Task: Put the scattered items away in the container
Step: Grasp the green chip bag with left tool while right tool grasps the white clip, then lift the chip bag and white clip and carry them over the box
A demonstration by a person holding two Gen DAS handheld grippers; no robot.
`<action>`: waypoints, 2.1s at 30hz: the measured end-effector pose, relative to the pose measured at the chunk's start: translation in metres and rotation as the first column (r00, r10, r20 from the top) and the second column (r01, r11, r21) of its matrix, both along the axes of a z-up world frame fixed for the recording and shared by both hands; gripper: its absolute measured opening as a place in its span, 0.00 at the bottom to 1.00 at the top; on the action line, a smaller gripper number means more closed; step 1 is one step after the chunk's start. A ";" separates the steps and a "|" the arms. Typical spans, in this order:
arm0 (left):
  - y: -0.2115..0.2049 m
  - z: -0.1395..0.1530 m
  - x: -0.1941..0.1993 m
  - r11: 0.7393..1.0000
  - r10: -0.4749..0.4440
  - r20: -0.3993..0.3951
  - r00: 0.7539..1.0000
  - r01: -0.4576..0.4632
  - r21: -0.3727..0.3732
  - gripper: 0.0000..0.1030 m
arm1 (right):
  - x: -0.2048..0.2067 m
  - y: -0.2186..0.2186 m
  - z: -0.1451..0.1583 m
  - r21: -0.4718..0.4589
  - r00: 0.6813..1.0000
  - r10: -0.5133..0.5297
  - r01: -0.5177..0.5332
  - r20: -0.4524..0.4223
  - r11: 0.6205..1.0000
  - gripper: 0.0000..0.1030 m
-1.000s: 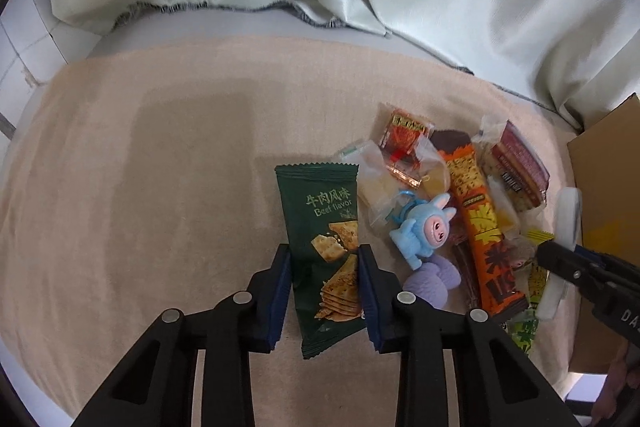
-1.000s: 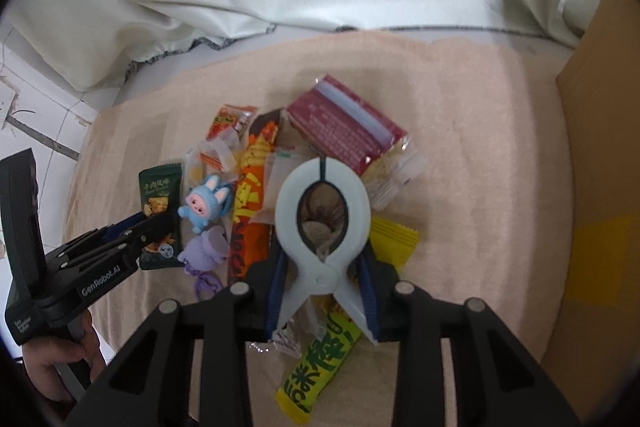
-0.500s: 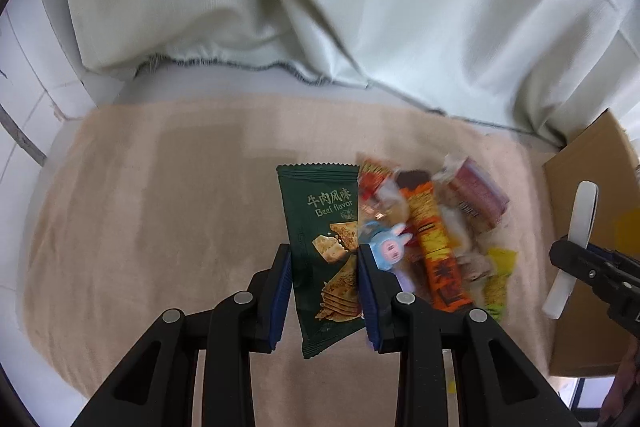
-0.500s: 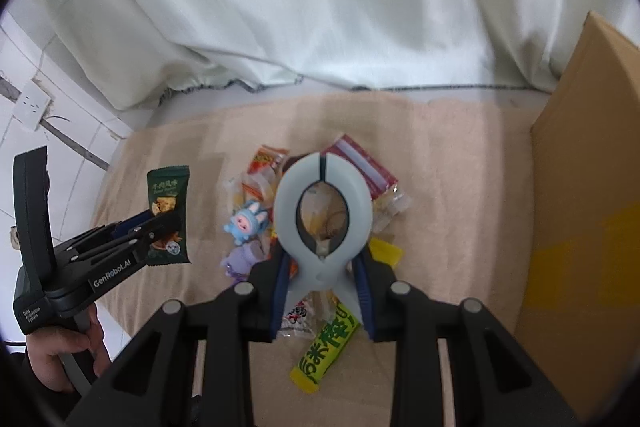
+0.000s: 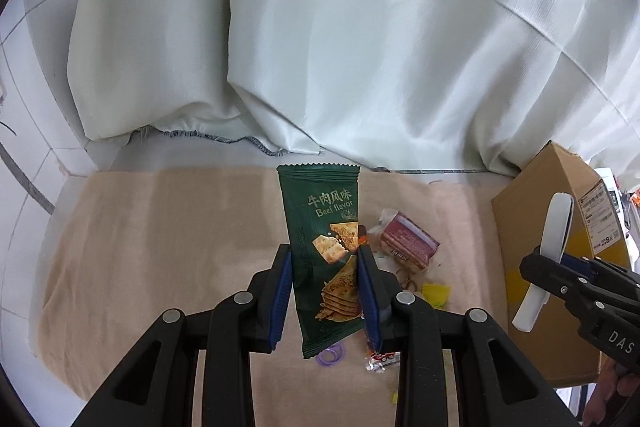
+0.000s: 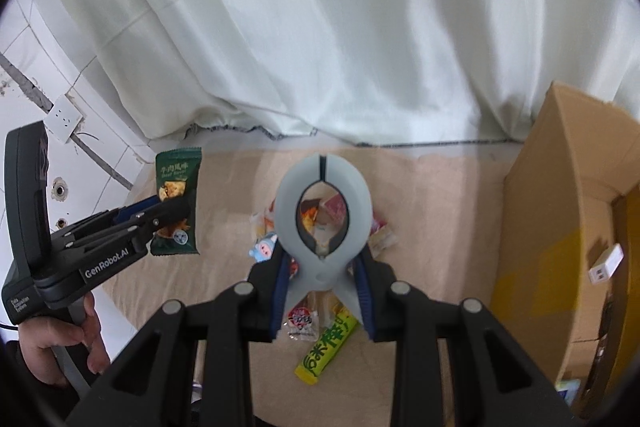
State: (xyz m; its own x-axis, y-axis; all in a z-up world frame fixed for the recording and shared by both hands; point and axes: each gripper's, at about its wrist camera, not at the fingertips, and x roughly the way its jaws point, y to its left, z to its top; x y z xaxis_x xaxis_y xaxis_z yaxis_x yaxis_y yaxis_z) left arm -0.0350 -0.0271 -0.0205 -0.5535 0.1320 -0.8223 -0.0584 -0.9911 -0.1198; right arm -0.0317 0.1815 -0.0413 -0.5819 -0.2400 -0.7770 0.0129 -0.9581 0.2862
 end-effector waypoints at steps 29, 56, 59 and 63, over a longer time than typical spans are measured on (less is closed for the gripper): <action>0.058 0.049 -0.003 0.994 -0.104 -0.085 0.991 0.102 -0.029 0.31 | 0.020 0.052 0.030 -0.004 0.992 -0.090 0.090 -0.089 0.996 0.34; 0.288 0.079 0.000 0.876 -0.478 -0.141 0.867 0.483 0.000 0.32 | 0.138 0.215 0.041 0.020 0.881 -0.460 0.465 -0.113 0.885 0.34; 0.309 0.078 0.004 0.859 -0.507 -0.137 0.851 0.512 0.000 0.31 | 0.148 0.223 0.033 0.020 0.872 -0.480 0.484 -0.097 0.875 0.34; 0.336 0.069 0.008 0.837 -0.545 -0.122 0.830 0.547 -0.017 0.32 | 0.158 0.231 0.020 0.018 0.863 -0.501 0.503 -0.061 0.864 0.34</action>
